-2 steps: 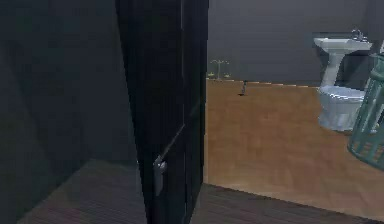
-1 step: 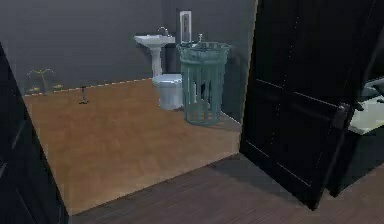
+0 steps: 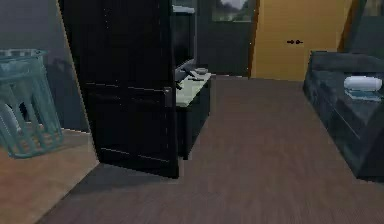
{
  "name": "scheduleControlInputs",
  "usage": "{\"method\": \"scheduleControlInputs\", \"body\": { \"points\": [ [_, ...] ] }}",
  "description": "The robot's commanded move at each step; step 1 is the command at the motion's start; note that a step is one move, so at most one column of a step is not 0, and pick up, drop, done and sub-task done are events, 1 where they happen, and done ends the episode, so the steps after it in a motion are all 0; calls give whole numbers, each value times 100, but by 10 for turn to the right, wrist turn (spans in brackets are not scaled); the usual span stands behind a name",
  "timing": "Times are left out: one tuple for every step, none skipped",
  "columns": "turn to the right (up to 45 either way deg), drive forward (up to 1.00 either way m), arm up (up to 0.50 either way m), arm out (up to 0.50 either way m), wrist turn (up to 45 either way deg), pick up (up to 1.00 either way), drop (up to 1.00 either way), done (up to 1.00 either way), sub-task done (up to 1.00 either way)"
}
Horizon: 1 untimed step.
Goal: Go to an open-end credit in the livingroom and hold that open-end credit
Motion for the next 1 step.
{"method": "scheduleControlInputs", "body": {
  "points": [
    [270, 0, 0, 0, 0, 0, 0, 0, 0]
  ]
}}
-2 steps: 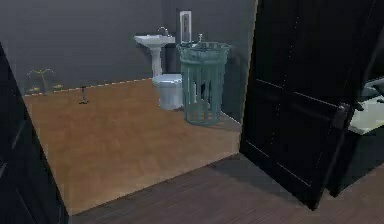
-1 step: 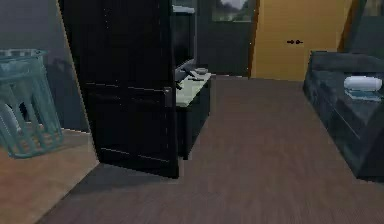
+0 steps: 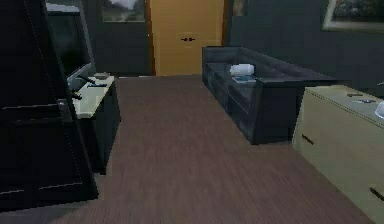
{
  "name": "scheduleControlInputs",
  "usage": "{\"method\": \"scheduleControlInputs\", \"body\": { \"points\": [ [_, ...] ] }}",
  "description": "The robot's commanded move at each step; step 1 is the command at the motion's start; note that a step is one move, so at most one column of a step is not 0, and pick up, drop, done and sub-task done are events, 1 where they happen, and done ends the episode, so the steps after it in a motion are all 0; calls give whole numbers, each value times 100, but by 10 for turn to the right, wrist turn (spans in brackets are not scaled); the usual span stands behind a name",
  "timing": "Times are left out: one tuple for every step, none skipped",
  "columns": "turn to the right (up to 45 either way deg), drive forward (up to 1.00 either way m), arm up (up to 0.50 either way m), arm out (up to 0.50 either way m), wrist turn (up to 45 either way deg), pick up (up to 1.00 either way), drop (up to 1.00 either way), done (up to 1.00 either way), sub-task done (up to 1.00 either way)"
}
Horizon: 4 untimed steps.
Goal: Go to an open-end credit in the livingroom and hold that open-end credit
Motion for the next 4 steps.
{"method": "scheduleControlInputs", "body": {
  "points": [
    [30, 0, 0, 0, 0, 0, 0, 0, 0],
    [450, 0, 0, 0, 0, 0, 0, 0, 0],
    [450, 0, 0, 0, 0, 0, 0, 0, 0],
    [240, 0, 0, 0, 0, 0, 0, 0, 0]
  ]
}}
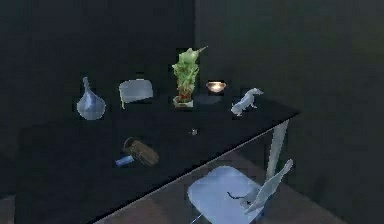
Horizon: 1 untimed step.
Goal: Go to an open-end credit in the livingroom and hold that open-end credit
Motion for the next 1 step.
{"method": "scheduleControlInputs", "body": {
  "points": [
    [0, 35, 0, 0, 0, 0, 0, 0, 0]
  ]
}}
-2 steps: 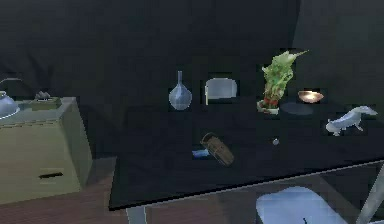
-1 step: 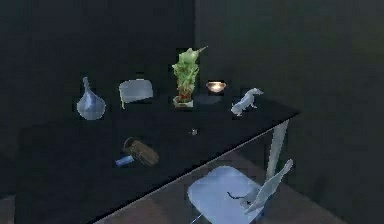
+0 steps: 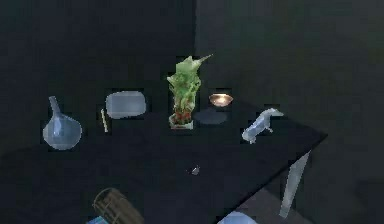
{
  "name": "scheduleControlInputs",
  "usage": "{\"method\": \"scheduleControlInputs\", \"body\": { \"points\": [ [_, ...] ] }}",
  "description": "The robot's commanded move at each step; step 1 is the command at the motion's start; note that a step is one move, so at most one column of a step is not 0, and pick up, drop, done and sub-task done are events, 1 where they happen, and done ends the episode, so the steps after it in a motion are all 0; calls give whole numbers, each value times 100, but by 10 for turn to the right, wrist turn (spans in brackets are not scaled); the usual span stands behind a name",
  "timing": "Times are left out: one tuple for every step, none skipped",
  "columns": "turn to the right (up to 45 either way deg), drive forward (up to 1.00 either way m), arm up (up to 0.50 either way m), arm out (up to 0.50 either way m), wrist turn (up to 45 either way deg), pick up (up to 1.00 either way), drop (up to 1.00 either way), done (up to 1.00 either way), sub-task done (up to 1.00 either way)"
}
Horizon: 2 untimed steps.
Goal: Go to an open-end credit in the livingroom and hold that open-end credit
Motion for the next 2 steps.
{"method": "scheduleControlInputs", "body": {
  "points": [
    [-450, 0, 0, 0, 0, 0, 0, 0, 0],
    [-450, 0, 0, 0, 0, 0, 0, 0, 0]
  ]
}}
